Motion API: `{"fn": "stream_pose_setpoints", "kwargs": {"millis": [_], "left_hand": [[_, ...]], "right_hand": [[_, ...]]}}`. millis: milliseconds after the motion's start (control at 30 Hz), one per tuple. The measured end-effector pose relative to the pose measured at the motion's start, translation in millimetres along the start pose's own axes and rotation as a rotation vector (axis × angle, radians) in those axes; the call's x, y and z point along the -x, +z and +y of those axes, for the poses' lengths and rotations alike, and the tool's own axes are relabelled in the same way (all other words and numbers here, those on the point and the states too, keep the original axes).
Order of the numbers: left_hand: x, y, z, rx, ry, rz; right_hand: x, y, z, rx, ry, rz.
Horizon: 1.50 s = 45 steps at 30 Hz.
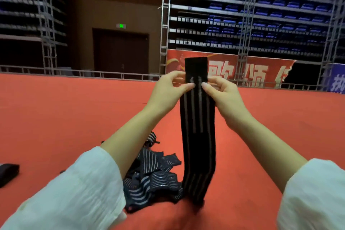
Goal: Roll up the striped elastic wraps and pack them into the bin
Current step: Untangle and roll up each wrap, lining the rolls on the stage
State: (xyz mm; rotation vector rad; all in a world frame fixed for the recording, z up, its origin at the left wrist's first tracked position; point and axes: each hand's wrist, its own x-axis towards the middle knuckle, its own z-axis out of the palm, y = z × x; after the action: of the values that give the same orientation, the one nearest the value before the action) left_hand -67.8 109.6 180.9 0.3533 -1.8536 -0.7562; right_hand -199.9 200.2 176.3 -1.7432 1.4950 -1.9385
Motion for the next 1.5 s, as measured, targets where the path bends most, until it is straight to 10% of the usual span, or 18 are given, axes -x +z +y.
{"fn": "stream_pose_setpoints", "kwargs": {"millis": [533, 1067, 1300, 1500], "left_hand": [[59, -191, 114, -0.125, -0.034, 0.112], [170, -276, -183, -0.424, -0.769, 0.175], [205, -269, -267, -0.437, -0.895, 0.206], [229, -254, -319, -0.5, -0.986, 0.198]], "right_hand": [[9, 130, -140, -0.405, -0.097, -0.38], [69, 344, 101, -0.31, 0.739, -0.737], [94, 379, 172, 0.007, 0.806, -0.811], [112, 399, 208, 0.553, 0.478, -0.86]]}}
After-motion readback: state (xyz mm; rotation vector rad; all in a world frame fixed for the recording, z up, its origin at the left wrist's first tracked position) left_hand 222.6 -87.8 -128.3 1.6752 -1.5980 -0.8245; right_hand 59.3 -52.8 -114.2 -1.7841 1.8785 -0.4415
